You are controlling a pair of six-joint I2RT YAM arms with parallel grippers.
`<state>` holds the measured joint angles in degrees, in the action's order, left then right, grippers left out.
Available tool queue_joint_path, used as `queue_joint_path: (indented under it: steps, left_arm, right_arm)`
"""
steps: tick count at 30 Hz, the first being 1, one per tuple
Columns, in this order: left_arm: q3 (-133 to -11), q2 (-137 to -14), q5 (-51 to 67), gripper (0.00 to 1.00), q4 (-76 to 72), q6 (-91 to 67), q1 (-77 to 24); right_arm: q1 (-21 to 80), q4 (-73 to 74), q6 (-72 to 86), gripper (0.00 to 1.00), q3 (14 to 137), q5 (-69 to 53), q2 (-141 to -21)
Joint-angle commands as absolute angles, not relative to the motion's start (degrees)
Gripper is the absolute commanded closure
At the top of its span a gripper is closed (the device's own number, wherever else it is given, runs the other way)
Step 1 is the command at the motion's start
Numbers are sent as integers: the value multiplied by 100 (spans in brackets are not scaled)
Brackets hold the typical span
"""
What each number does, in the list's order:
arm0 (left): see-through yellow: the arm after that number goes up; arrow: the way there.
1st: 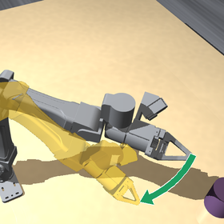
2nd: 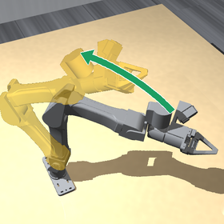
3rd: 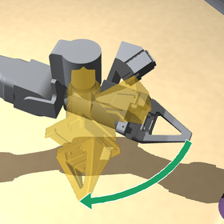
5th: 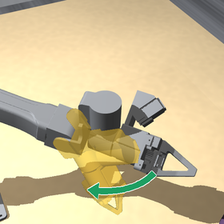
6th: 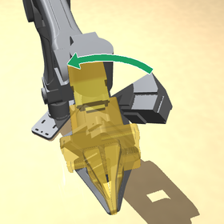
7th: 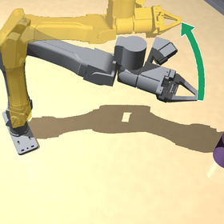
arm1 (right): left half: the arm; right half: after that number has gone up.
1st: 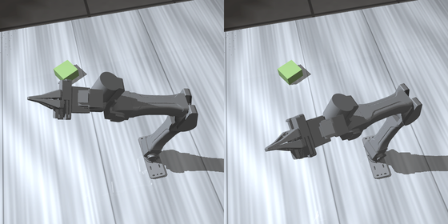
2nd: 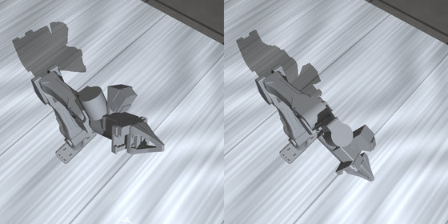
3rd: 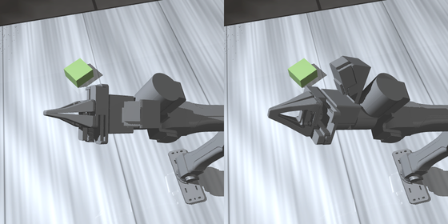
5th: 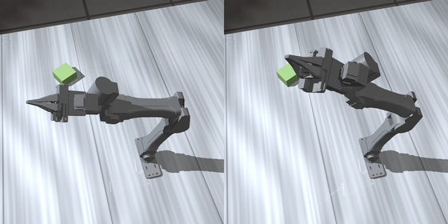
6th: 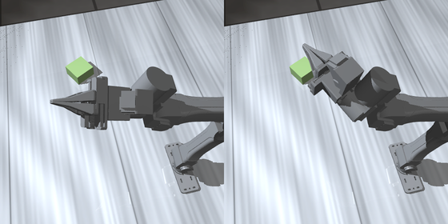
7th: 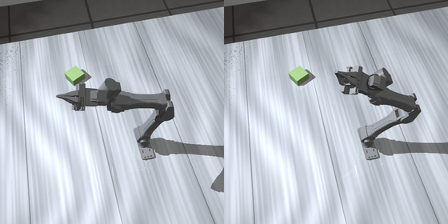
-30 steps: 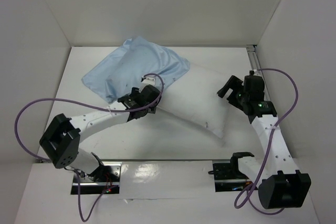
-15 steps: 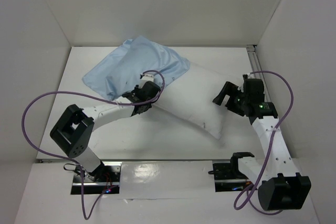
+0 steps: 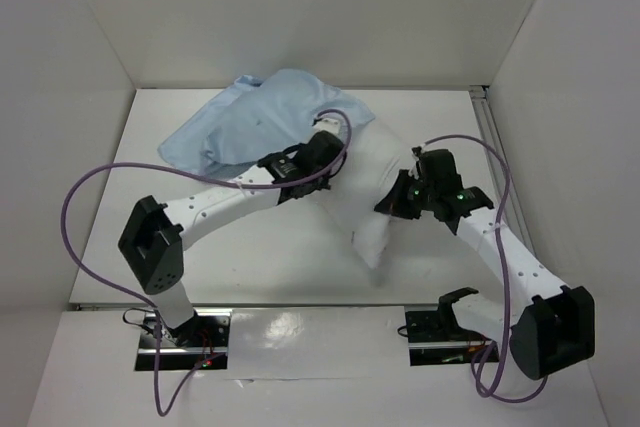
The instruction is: Put the pillow into the pillowcase
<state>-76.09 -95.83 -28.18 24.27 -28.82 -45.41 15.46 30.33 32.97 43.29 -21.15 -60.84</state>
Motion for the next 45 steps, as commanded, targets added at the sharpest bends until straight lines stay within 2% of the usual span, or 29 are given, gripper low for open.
queue_joint_path:
  steps: [1, 3, 5, 9, 11, 14, 18, 22, 26, 28, 31, 35, 45]
  left_arm:
    - [-9303, -9833, -1714, 100, 2343, -3050, -5649]
    - [-10129, -9905, -1452, 100, 2479, -3103, -6037]
    - [-10309, -9818, -926, 100, 2479, -3103, -6038]
    - [-10072, -9554, -308, 100, 1942, -3155, -5459]
    - [-10299, -9554, -116, 100, 1942, -3155, -5056]
    - [-10959, -9703, -26, 100, 2574, -3094, -4957]
    - [-10531, -9212, -404, 100, 2689, -3102, -5124]
    - [-9327, -8842, -554, 100, 2443, -3498, -5124]
    - [-8851, -8894, -501, 100, 2391, -3788, -5124]
    - [-8632, -8895, -448, 100, 2330, -3876, -5124]
    - [-8438, -8842, -509, 100, 2268, -4034, -5124]
    - [-8376, -8736, -562, 100, 2268, -4087, -5176]
    - [-8569, -8631, -835, 100, 2391, -4087, -5238]
  right_arm:
    - [1793, 1838, 4218, 100, 5114, -1400, -6170]
    - [1741, 1837, 4350, 100, 5264, -1187, -6170]
    - [1644, 1784, 4473, 100, 5265, -1072, -6030]
    - [1591, 1460, 4623, 100, 5194, -967, -5950]
    - [1451, 1407, 4571, 100, 5281, -967, -6002]
    - [1223, 1826, 4211, 100, 5641, -880, -5951]
    - [853, 2276, 3692, 100, 5818, -773, -5661]
    - [659, 2698, 3156, 100, 5590, -1098, -5782]
    - [659, 3679, 2979, 35, 5099, -934, -6003]
    - [659, 3893, 3049, 9, 4888, -704, -5479]
    - [659, 4209, 3234, 0, 4676, -431, -4758]
    - [659, 4395, 3384, 0, 4351, -896, -4378]
    - [659, 4703, 3603, 1, 3956, -924, -4043]
